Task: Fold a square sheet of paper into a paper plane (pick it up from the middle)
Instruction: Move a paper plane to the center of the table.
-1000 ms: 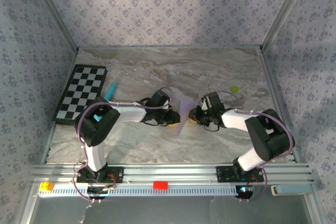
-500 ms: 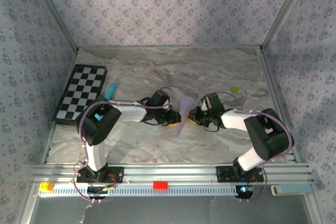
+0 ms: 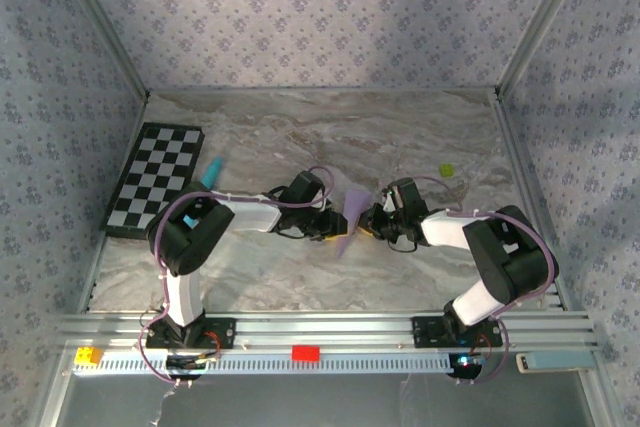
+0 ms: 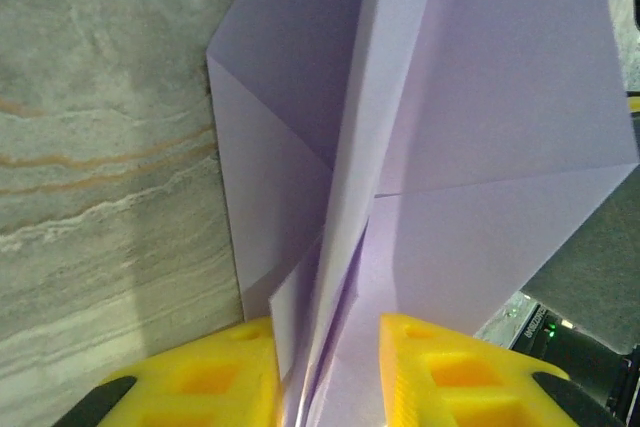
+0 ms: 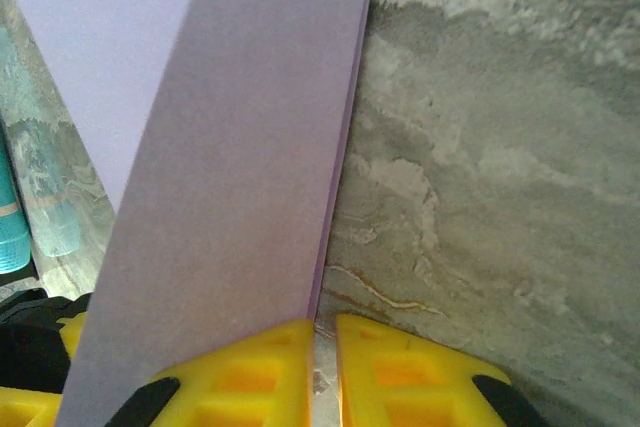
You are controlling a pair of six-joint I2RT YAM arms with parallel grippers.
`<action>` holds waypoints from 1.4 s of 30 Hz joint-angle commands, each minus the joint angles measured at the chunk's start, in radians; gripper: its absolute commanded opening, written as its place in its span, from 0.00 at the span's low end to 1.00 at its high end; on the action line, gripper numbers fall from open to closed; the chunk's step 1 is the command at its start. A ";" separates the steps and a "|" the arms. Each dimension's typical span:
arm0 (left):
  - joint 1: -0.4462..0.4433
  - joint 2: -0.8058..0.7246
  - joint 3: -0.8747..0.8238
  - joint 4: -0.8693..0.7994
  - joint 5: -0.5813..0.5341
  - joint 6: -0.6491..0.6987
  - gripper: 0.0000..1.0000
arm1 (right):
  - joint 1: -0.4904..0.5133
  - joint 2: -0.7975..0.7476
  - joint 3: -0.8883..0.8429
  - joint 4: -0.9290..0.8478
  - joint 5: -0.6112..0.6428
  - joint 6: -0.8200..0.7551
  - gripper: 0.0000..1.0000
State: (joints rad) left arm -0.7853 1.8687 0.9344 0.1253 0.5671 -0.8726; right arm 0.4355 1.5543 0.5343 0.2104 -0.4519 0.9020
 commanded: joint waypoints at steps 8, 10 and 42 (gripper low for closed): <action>-0.002 0.025 0.030 0.025 0.042 0.017 0.22 | 0.010 0.027 -0.012 0.021 -0.030 0.014 0.15; -0.002 0.030 0.036 0.021 0.048 0.021 0.23 | 0.011 0.027 -0.013 0.020 -0.031 0.014 0.15; -0.072 -0.169 0.149 -0.536 -0.535 0.148 0.07 | -0.019 -0.192 -0.029 -0.127 0.082 -0.011 0.19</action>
State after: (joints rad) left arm -0.8532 1.7081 1.0630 -0.2695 0.1444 -0.7578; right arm 0.4187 1.3762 0.5194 0.1284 -0.3954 0.9005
